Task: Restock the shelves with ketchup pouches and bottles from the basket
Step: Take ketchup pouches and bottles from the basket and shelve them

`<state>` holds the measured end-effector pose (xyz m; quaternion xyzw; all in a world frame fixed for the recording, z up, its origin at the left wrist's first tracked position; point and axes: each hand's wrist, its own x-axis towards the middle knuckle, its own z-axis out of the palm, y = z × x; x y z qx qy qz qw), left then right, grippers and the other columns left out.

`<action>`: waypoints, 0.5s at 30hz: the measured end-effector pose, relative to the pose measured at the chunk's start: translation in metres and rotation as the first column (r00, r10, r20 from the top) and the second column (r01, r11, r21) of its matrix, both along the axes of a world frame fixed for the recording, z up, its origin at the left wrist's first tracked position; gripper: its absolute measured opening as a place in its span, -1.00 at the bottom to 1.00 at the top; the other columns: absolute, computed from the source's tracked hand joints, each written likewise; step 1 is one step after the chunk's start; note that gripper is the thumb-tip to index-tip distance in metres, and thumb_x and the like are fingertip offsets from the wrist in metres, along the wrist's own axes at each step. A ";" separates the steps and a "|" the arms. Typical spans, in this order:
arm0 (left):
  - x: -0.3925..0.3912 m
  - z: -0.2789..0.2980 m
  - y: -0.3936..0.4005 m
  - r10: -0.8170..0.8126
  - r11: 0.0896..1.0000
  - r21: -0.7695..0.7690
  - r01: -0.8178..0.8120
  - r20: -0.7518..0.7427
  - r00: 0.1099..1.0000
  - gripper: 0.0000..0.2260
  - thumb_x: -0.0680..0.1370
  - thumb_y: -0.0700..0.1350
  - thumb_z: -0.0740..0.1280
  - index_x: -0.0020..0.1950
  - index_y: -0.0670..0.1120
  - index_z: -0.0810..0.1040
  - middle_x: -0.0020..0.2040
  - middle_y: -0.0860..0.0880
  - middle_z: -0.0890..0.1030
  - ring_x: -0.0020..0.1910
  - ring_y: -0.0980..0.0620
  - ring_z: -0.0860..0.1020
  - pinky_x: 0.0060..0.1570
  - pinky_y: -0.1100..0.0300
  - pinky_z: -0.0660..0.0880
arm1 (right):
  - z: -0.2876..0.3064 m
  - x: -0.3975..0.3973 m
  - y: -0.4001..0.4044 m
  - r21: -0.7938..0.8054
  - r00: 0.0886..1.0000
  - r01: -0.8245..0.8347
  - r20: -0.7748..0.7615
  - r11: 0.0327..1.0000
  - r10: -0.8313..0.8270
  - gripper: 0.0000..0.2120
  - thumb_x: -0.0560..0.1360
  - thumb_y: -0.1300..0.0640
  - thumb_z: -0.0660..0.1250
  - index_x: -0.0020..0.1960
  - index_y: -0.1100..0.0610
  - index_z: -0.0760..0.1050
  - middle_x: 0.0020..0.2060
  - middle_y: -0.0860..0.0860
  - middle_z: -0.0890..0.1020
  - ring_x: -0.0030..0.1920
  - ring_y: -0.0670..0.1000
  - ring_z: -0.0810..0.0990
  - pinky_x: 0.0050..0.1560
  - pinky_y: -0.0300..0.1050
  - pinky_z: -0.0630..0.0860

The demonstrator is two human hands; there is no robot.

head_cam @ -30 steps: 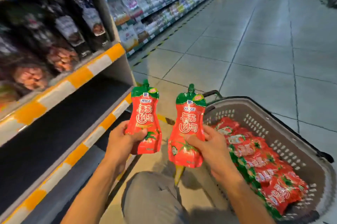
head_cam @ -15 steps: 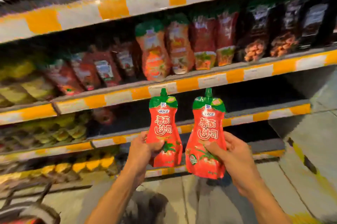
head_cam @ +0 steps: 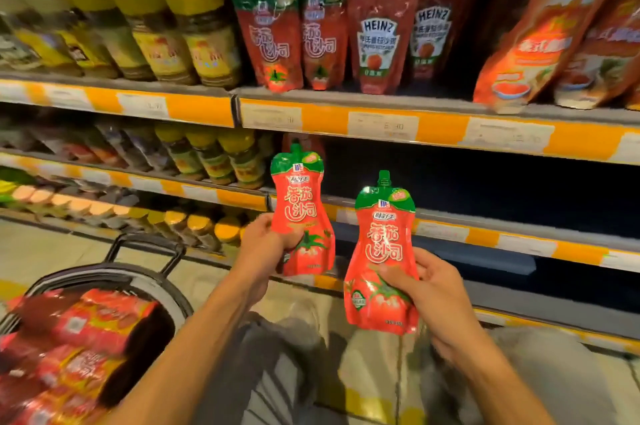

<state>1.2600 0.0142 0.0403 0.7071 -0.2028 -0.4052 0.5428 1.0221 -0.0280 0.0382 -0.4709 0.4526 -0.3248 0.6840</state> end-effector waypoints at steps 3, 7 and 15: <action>0.030 -0.010 -0.027 -0.001 1.000 -0.030 0.002 0.030 1.000 -0.73 0.51 -0.28 0.44 0.20 -0.16 0.55 -0.01 -0.05 0.70 -0.18 0.11 0.67 -0.31 0.29 0.53 | -0.010 0.026 -0.020 0.003 0.999 0.018 -0.044 1.000 -0.018 -0.71 0.44 0.24 0.52 0.14 0.08 0.62 -0.03 0.04 0.75 -0.03 0.08 0.74 -0.06 0.00 0.65; 0.060 -0.023 -0.062 0.008 0.996 -0.090 0.002 0.102 0.995 -0.78 0.50 -0.25 0.47 0.04 -0.03 0.52 -0.07 0.04 0.67 -0.19 0.18 0.65 -0.30 0.31 0.52 | -0.019 0.055 -0.048 0.016 0.994 0.075 -0.077 0.997 -0.074 -0.74 0.45 0.22 0.51 0.13 0.10 0.61 -0.05 0.04 0.75 -0.04 0.08 0.74 0.00 0.04 0.65; 0.093 -0.045 -0.112 0.019 0.978 -0.207 0.020 0.186 0.982 -0.68 0.49 -0.29 0.48 0.17 -0.09 0.48 0.02 -0.02 0.67 -0.07 0.18 0.66 -0.09 0.25 0.61 | -0.022 0.091 -0.097 -0.083 0.991 0.050 -0.117 0.995 -0.060 -0.70 0.44 0.25 0.53 0.15 0.12 0.59 -0.05 0.03 0.75 -0.06 0.05 0.74 -0.17 -0.09 0.64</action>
